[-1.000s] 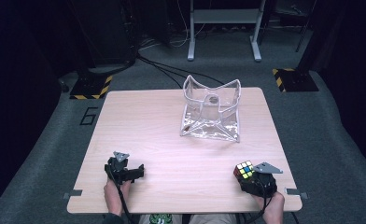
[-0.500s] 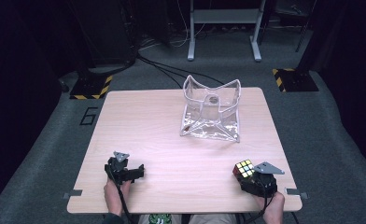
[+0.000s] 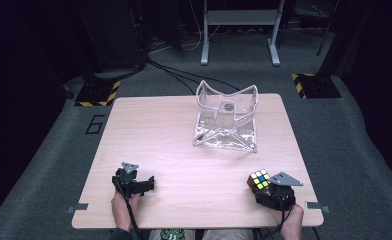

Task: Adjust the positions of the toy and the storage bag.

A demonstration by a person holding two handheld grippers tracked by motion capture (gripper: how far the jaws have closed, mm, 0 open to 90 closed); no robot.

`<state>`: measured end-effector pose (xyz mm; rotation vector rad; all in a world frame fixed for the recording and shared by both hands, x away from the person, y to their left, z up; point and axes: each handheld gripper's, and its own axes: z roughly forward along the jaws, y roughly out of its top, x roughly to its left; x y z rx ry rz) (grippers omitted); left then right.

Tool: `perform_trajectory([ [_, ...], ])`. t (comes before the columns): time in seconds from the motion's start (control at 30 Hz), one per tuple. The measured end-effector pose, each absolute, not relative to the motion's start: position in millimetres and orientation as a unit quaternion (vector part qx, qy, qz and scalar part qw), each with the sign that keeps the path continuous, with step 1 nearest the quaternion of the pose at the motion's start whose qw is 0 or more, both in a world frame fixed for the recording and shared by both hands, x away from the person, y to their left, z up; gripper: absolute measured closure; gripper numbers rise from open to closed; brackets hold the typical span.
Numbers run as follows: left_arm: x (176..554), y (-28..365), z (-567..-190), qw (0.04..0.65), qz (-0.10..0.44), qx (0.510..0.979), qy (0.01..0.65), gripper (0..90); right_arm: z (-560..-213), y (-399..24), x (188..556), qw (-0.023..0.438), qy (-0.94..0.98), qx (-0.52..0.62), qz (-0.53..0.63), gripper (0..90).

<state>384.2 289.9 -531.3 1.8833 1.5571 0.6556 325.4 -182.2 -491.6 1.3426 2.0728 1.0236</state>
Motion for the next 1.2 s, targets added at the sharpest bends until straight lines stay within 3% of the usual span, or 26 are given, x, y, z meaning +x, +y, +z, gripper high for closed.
perform_trajectory([
  [1.2,384.1,289.8,-531.4,0.302,0.247,0.711,0.585,0.4,-489.2,-134.4,333.1,0.219,0.79,0.43,0.377,33.2],
])
